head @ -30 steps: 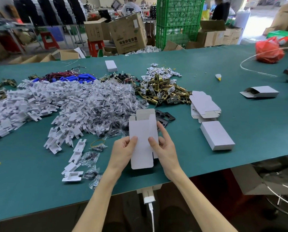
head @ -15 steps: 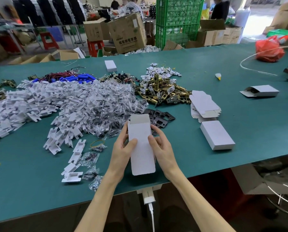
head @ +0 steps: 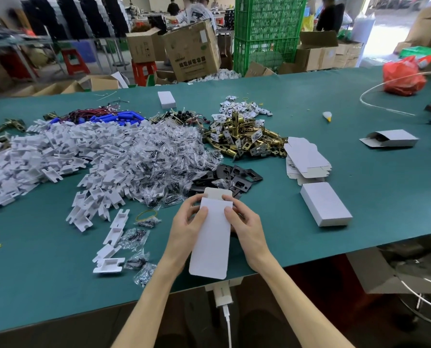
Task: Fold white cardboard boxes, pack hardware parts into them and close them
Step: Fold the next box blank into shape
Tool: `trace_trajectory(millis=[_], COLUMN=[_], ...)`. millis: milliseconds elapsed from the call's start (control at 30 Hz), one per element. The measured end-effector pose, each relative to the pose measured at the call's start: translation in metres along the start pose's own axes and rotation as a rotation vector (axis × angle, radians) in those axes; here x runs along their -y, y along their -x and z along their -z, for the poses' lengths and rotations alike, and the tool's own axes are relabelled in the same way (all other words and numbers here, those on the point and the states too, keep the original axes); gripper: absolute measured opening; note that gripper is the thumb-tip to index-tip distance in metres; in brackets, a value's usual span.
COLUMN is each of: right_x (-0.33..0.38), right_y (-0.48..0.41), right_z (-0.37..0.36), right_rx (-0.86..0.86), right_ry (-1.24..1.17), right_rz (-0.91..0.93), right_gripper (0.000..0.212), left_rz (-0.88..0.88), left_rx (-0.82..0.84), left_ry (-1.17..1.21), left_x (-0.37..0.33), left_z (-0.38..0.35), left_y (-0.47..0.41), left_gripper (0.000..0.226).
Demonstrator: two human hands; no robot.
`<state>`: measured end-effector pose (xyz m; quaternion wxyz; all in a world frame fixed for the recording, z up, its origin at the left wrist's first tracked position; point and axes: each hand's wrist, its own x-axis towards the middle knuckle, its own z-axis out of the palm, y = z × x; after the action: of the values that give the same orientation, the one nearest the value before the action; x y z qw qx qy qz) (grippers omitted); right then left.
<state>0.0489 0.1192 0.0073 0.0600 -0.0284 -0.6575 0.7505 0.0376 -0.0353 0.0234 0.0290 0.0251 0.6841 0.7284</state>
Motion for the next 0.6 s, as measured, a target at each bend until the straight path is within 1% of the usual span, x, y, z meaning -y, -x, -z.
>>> trace_trajectory(millis=[200, 267, 400, 433, 533, 600], right_x=[0.002, 0.001, 0.002, 0.001, -0.001, -0.002], right_y=[0.002, 0.001, 0.0, 0.0, -0.001, -0.002], right_z=[0.001, 0.002, 0.001, 0.0, 0.001, 0.002], right_rx=[0.011, 0.002, -0.022, -0.026, -0.04, -0.046], right_ry=[0.04, 0.048, 0.046, 0.051, 0.085, 0.09], right_rz=[0.016, 0.012, -0.011, -0.011, 0.019, 0.027], right_gripper=[0.015, 0.016, 0.028, 0.028, 0.017, 0.016], left_rz=[-0.022, -0.031, -0.016, -0.005, 0.006, 0.003], left_rx=[-0.031, -0.057, -0.11, -0.122, -0.141, -0.137], left_ry=[-0.038, -0.028, 0.038, 0.066, 0.122, 0.134], left_x=[0.008, 0.012, 0.017, 0.018, 0.021, 0.023], left_z=[-0.005, -0.007, -0.01, -0.01, -0.01, -0.009], left_y=[-0.004, -0.005, -0.006, -0.006, -0.006, -0.005], left_gripper=[0.007, 0.007, 0.01, 0.01, 0.009, 0.008])
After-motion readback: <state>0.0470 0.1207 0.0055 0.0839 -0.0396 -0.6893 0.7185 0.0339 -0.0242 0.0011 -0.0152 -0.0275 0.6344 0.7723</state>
